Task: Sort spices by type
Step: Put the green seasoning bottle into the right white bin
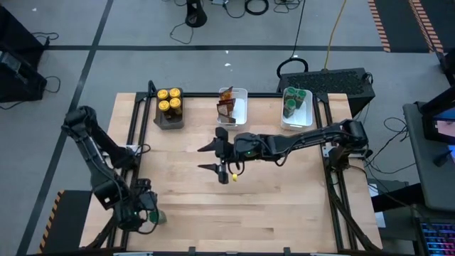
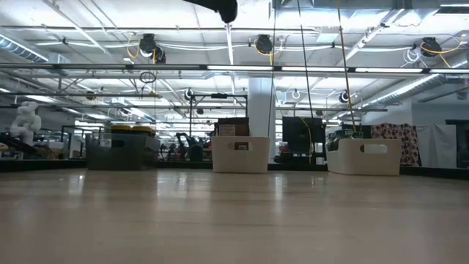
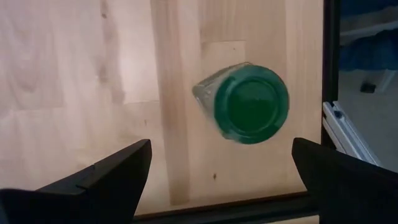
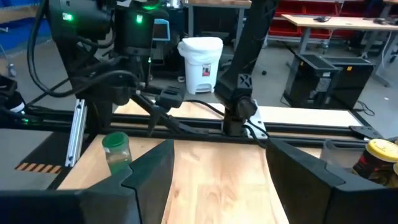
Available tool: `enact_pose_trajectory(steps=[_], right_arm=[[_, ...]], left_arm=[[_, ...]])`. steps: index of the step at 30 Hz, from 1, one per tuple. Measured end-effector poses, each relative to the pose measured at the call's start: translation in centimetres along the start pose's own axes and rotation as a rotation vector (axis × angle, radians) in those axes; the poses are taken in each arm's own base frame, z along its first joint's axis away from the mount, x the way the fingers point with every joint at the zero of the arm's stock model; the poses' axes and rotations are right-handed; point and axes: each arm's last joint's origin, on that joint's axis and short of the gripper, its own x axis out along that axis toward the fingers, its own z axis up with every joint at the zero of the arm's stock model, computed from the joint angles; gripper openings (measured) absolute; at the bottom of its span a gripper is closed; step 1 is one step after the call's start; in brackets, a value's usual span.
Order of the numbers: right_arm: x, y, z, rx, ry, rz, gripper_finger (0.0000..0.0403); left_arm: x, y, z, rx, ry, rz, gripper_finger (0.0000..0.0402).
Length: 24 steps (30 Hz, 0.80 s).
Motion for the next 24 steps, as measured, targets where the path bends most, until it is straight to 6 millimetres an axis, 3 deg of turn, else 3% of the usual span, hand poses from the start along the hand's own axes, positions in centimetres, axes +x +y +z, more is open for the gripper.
enact_pose_trajectory(steps=[9,14,19,24], right_arm=[[-0.1,1.1,-0.1,0.063,0.004,0.019,0.0235],[-0.1,1.6,-0.1,0.098,0.009,0.027,0.0235],[-0.1,1.8,-0.1,0.123,0.008,0.008,0.0235],[-0.2,2.3,-0.1,0.126,0.007,-0.006,0.0235]], left_arm=[[1.5,-1.7,-1.5,0.044,-0.043,0.017,0.0389],[2.2,-2.8,-1.1,0.089,-0.085,-0.024,0.0389],[4.0,-3.1,-0.9,0.147,-0.079,0.049,0.0389],[4.4,-3.2,-0.8,0.146,-0.103,0.083,0.0389]])
